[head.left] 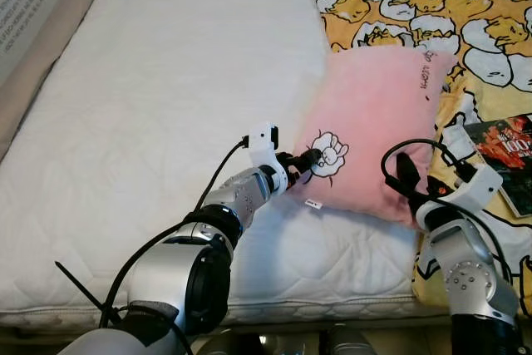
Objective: Clean up the room
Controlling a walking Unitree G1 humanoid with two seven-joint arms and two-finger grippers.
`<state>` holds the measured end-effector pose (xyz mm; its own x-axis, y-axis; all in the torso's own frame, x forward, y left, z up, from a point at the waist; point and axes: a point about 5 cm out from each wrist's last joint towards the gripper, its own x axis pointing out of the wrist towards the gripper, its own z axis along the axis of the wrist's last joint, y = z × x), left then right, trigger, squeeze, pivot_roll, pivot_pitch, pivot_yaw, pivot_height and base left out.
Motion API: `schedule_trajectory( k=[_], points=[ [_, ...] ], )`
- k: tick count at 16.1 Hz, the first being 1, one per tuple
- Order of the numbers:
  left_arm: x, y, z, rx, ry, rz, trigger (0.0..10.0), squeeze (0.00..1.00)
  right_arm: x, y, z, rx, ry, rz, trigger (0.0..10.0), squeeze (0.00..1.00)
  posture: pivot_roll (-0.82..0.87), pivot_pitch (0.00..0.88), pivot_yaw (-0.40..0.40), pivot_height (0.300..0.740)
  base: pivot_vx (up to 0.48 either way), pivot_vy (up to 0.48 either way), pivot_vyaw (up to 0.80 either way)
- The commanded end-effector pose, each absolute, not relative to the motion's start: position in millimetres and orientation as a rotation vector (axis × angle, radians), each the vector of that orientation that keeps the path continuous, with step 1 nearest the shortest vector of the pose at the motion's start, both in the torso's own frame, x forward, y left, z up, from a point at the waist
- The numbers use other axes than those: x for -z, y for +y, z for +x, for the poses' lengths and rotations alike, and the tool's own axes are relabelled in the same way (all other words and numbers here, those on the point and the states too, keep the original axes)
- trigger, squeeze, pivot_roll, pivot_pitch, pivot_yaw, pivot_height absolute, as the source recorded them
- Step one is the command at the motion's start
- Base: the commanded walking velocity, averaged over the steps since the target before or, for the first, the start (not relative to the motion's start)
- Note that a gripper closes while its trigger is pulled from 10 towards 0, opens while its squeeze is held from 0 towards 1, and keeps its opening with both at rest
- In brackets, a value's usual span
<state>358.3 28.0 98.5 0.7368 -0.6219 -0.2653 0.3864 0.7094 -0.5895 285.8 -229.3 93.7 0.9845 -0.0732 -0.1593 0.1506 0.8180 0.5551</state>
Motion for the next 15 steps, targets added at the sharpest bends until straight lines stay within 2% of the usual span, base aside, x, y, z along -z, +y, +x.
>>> schedule_trajectory(
  k=[1, 3, 4, 5, 6, 10, 15],
  points=[
    [-85.5, 6.5, 341.8, 0.669, 0.53, -0.545, 10.0, 0.0, -88.2, -224.8, 285.3, 0.106, 0.146, 0.628, 10.0, 0.0, -0.28, 0.171, 0.111, 0.74, 0.0, 0.0, 0.0],
    [-86.0, -1.4, 337.8, 0.724, 0.517, -0.535, 10.0, 0.0, -82.1, -220.1, 284.6, 0.105, 0.171, 0.64, 10.0, 0.0, -0.28, 0.172, 0.107, 0.74, 0.0, 0.0, 0.0],
    [-84.8, -4.9, 334.9, 0.745, 0.528, -0.559, 9.5, 0.0, -81.3, -219.2, 284.4, 0.11, 0.169, 0.655, 0.0, 0.0, -0.28, 0.172, 0.107, 0.74, 0.0, 0.0, 0.0],
    [-83.3, -7.6, 332.2, 0.767, 0.536, -0.56, 3.8, 0.0, -80.6, -217.8, 284.0, 0.106, 0.172, 0.657, 0.0, 0.0, -0.28, 0.172, 0.104, 0.74, 0.0, 0.0, 0.0],
    [-82.9, -8.4, 331.3, 0.777, 0.537, -0.561, 0.0, 0.0, -80.5, -217.1, 283.8, 0.103, 0.172, 0.657, 0.0, 0.0, -0.28, 0.172, 0.104, 0.74, 0.0, 0.0, 0.0],
    [-60.1, -13.6, 310.8, 0.852, 0.617, -0.489, 0.0, 0.0, -79.2, -213.1, 279.1, 0.08, 0.176, 0.65, 0.0, 0.0, -0.29, 0.168, 0.101, 0.74, 0.0, 0.0, 0.0],
    [-48.0, -15.6, 298.4, 0.891, 0.645, -0.497, 0.0, 0.0, -71.3, -210.5, 269.7, 0.072, 0.201, 0.646, 0.0, 0.0, -0.28, 0.163, 0.092, 0.74, 0.0, 0.0, 0.0]
  ],
)
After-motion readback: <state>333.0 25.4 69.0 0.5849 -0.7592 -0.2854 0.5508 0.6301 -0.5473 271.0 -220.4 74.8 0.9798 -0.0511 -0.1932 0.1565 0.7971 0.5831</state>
